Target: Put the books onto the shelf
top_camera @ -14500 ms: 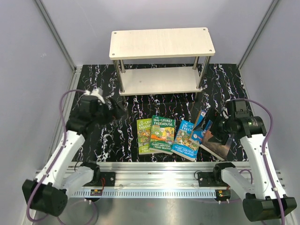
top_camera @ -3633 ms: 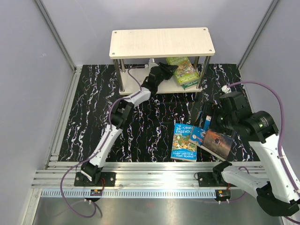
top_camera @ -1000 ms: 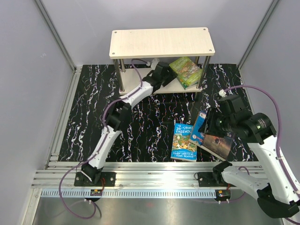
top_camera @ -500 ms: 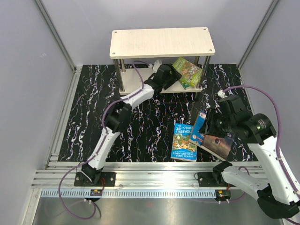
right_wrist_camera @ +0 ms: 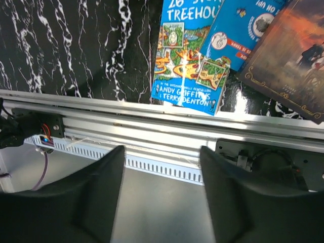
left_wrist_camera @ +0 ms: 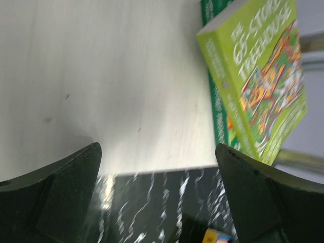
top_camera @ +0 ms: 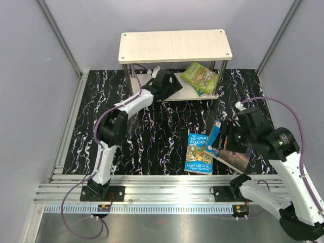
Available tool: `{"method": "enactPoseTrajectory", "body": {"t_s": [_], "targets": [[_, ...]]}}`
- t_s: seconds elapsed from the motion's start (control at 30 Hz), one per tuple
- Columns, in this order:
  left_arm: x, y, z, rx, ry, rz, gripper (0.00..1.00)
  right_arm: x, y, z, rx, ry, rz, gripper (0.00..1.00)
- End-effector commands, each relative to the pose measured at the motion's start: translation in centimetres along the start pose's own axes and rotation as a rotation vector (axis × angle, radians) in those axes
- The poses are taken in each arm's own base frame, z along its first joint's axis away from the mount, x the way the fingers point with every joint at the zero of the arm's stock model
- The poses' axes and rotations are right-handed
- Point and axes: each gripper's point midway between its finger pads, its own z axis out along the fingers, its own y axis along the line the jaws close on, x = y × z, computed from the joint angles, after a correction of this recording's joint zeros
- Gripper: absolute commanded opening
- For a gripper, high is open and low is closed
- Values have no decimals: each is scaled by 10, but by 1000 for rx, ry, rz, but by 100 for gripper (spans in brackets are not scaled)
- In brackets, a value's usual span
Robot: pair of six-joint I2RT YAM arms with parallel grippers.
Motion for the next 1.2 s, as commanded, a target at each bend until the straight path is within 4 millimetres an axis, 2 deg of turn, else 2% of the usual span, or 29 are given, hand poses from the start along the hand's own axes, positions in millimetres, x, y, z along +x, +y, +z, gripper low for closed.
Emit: {"method": "enactPoseTrajectory", "body": {"t_s": [0.0,0.07,0.1,0.2,0.23,0.27,0.3,0.33,0.43,0.53,0.6,0.77,0.83,1.03,1.17], "targets": [[1,-14,-59,31,78,120,99,35,-16,15,78,205,4,73],[20,-6,-78,33,141,172,99,37,-15,34,101,266,18,79],[40,8,-95,38,208,186,99,42,-18,50,138,332,30,80],[86,14,-124,126,338,235,99,38,-4,87,85,356,76,83],[108,30,-134,126,400,247,99,39,-1,94,76,367,117,83],[127,29,-145,157,451,273,99,42,1,101,65,390,143,84],[143,32,-154,177,507,284,99,51,-4,113,89,429,170,84],[168,43,-166,181,572,304,99,55,-7,118,103,449,216,84],[211,51,-190,223,698,351,99,76,-18,137,130,506,308,84],[242,48,-206,264,777,372,99,96,-27,154,142,540,365,84],[255,47,-210,283,802,359,99,107,-35,165,159,554,387,84],[284,37,-218,322,840,319,99,118,-58,184,246,527,397,85],[294,37,-219,320,858,316,99,117,-69,187,297,510,387,85],[306,37,-211,299,865,304,99,99,-92,180,433,407,346,88],[311,36,-208,286,874,290,99,98,-87,202,390,415,400,91]]}}
